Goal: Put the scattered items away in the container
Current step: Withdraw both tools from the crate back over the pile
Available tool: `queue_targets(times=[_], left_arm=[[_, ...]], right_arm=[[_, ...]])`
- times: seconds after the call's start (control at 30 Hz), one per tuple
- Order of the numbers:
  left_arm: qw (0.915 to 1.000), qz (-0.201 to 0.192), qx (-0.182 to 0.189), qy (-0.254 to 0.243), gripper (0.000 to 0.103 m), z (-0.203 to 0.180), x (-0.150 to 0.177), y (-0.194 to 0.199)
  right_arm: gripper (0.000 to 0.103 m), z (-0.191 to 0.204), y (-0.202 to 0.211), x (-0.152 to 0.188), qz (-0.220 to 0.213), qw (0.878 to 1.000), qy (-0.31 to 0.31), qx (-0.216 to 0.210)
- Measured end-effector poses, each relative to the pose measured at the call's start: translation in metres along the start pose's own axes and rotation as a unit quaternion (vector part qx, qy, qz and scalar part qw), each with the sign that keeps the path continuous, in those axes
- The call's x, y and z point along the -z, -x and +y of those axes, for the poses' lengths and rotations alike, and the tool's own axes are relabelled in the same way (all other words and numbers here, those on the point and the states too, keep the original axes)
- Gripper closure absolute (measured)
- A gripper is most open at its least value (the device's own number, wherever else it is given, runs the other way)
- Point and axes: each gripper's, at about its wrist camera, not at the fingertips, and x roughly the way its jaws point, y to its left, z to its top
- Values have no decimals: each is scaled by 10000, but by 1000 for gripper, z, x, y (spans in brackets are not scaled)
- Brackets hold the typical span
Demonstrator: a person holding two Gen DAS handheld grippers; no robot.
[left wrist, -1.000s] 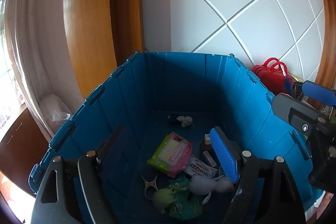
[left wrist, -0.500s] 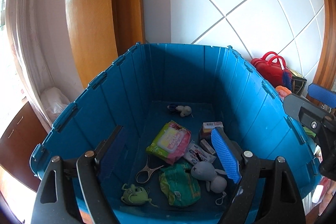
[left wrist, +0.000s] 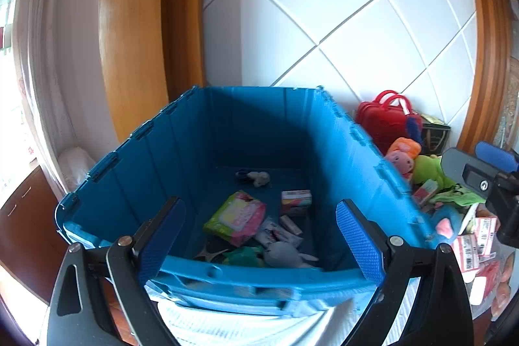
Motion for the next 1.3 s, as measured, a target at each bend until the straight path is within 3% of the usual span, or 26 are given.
queue_targets(times=[0.13, 0.3, 0.53, 0.7, 1.03, 1.07, 1.13, 1.17, 1.27, 1.3], left_arm=[[9996, -126, 225, -72, 7, -48, 5, 18], [9981, -39, 593, -187, 4, -138, 26, 28], [9920, 605, 1051, -349, 4, -285, 89, 22], [9834, 1225, 1208, -582, 4, -364, 136, 16], [9667, 1770, 1490, -1093, 4, -452, 214, -4], [9648, 1840, 1508, -1123, 4, -458, 222, -7], [9602, 2011, 1569, -1139, 4, -470, 237, -12], [9583, 2083, 1599, -1126, 4, -476, 245, -14], [9548, 2292, 1605, -1003, 8, -494, 268, -18], [9533, 2385, 1584, -961, 14, -500, 274, -21]], right_arm=[[1, -49, 34, 16, -80, 9995, -226, 207], [1, -141, 82, 53, -25, 9961, -568, 675], [1, -288, 145, 126, 384, 9870, -900, 1275], [1, -374, 168, 185, 938, 9740, -1397, 1514], [1, -457, 179, 274, 1590, 9496, -1886, 1936], [3, -464, 174, 284, 1752, 9461, -1818, 2027], [33, -479, 164, 305, 2063, 9401, -1726, 2094], [40, -488, 157, 314, 2218, 9379, -1706, 2050], [48, -513, 133, 337, 2630, 9321, -1613, 1898], [48, -518, 126, 342, 2733, 9317, -1537, 1835]])
